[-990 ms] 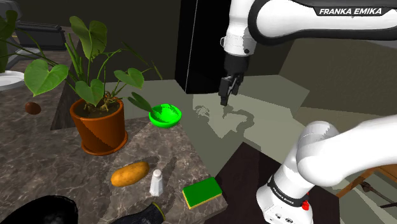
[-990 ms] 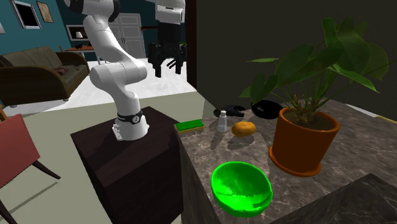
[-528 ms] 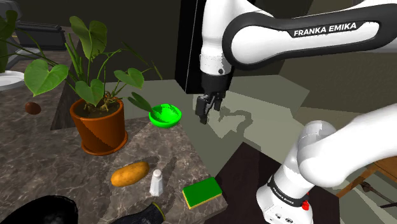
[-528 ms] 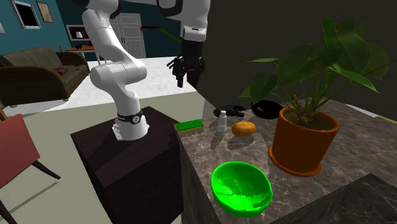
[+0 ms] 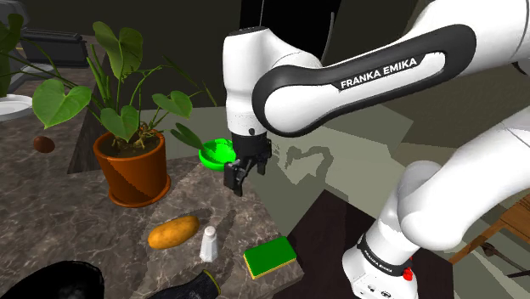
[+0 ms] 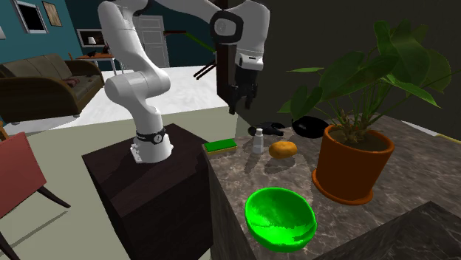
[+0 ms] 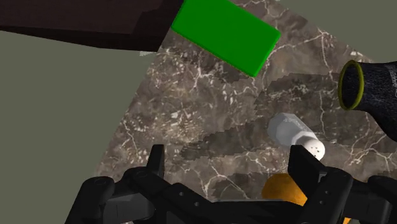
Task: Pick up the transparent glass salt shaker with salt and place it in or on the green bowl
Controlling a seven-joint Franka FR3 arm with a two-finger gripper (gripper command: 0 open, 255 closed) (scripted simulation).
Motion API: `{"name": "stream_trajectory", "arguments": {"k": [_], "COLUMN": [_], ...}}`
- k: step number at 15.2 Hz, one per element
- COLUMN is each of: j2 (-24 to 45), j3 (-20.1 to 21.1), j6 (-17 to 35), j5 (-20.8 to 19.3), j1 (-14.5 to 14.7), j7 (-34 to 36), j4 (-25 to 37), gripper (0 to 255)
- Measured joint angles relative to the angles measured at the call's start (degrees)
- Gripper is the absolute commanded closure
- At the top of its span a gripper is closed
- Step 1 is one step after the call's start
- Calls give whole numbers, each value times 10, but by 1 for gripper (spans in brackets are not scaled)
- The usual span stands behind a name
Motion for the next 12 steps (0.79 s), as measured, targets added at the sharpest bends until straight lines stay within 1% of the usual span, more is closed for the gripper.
{"name": "stream_trajectory", "arguments": {"k": [5,7,8,10,12], "j2": [101,143,174,217,240], "j3": [48,62,69,77,79], "j6": [47,64,71,82,96], "j5": [-23,-39,-54,-76,-88], "j1": [6,10,12,20,24], "j7": [79,111,132,165,181], "j4": [43,61,81,104,108], "gripper": [0,0,0,0,0]}}
